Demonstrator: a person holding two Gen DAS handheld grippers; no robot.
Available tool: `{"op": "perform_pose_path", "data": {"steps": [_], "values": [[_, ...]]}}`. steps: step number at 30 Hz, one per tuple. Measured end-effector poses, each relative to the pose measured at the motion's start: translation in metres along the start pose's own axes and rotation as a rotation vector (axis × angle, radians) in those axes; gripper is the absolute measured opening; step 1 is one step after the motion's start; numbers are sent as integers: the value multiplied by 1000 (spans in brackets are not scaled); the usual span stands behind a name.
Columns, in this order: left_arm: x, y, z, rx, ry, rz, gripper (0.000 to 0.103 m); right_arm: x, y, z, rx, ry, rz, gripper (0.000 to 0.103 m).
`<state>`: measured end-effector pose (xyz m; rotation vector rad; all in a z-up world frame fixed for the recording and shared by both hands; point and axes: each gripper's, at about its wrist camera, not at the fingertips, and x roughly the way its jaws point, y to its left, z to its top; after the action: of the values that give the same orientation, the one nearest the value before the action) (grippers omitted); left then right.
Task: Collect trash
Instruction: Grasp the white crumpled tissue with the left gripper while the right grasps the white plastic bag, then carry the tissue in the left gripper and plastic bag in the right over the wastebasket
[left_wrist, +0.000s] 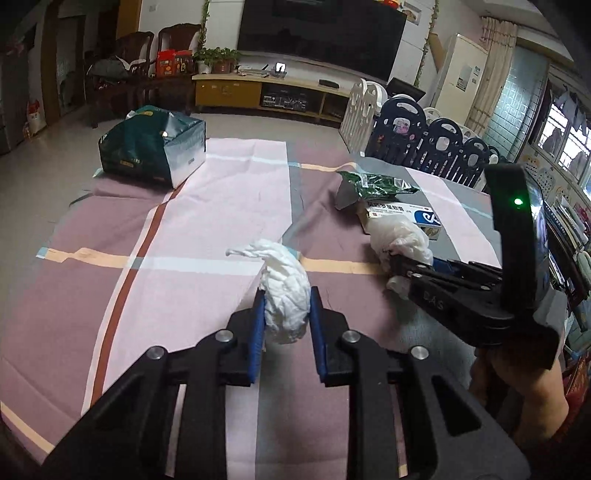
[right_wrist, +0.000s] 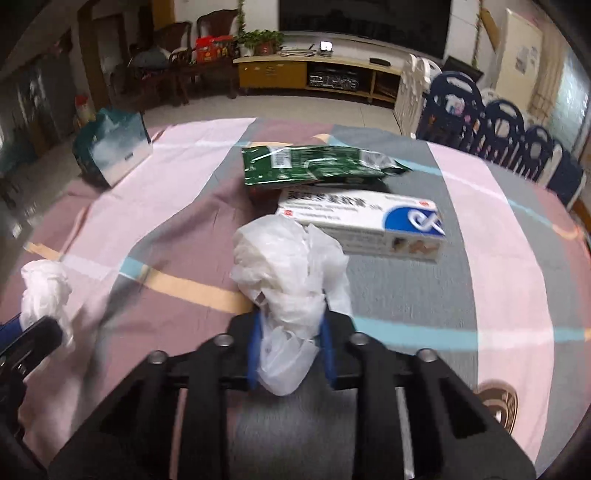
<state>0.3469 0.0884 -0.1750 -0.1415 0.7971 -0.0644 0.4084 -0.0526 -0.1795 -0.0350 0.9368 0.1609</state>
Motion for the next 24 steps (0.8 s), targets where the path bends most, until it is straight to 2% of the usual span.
{"op": "perform_pose_path", "data": {"steps": [3, 6, 10, 14, 24], "values": [[-11, -3, -4, 16, -27, -9, 22, -33, -14, -15, 62, -25, 50, 21], [-30, -3, -11, -12, -48, -20, 22, -70, -25, -40, 108, -37, 84, 21], [-60, -10, -23, -52, -39, 19, 22, -105, -36, -78, 162, -20, 94, 21], [-98, -33, -30, 31, -67, 45, 22, -145, -44, -110, 203, -30, 77, 21], [-170, -67, -33, 88, -140, 6, 23, -235, -48, -134, 234, -138, 56, 21]]}}
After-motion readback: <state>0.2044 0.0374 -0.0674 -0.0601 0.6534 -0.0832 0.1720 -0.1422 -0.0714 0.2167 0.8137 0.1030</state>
